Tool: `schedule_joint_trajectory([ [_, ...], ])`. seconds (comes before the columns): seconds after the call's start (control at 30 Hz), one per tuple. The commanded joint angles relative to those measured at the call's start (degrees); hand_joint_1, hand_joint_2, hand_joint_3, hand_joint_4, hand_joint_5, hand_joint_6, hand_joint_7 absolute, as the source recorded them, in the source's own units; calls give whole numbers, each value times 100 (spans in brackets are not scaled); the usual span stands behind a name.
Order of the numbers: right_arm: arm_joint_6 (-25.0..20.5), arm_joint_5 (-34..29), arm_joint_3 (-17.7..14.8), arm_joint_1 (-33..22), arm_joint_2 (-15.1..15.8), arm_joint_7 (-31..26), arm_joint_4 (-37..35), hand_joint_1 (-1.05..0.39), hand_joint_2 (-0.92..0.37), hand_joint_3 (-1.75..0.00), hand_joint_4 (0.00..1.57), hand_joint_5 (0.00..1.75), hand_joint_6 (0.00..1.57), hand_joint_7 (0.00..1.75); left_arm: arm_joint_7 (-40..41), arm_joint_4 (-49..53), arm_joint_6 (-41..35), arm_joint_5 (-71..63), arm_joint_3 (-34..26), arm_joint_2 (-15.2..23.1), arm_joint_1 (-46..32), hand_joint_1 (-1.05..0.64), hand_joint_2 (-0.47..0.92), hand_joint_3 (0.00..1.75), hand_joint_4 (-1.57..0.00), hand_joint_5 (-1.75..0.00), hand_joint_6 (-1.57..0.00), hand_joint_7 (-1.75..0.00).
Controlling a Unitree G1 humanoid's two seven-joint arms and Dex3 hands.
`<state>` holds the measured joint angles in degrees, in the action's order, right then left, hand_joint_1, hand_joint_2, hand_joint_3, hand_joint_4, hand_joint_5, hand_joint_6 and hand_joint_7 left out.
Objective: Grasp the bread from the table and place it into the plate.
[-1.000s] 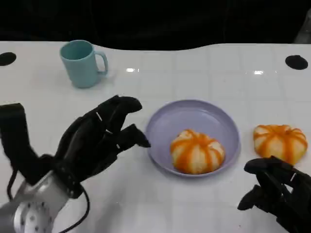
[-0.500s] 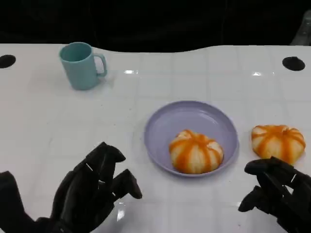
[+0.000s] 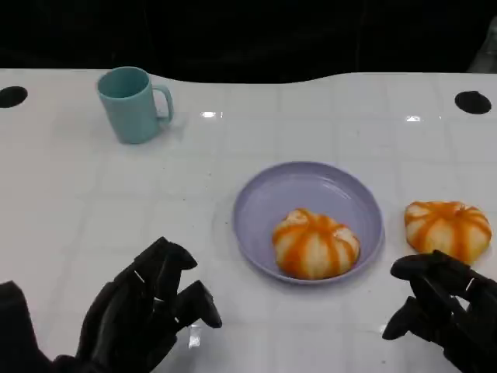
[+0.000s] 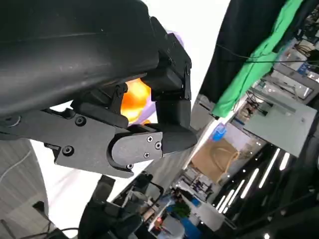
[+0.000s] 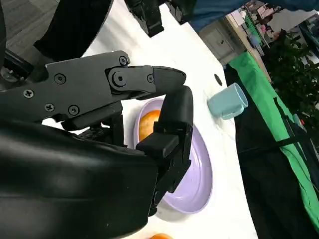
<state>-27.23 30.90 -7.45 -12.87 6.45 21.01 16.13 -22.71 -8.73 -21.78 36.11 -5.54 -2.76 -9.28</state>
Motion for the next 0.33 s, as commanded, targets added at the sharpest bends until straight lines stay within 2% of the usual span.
schedule_joint_trajectory([
  [0.03, 72, -40, -35, -4, 42, -64, 33, -46, -92, -30, 57, 151, 52, 116, -117, 116, 113, -51, -27, 139, 79, -52, 92, 46, -74, -175, -52, -175],
  [0.33, 67, 27, -53, 48, 30, -46, -85, -45, -92, -30, 58, 149, 55, 111, -143, 265, 84, -41, -71, 219, 171, -52, 92, 45, -73, -175, -50, -175],
])
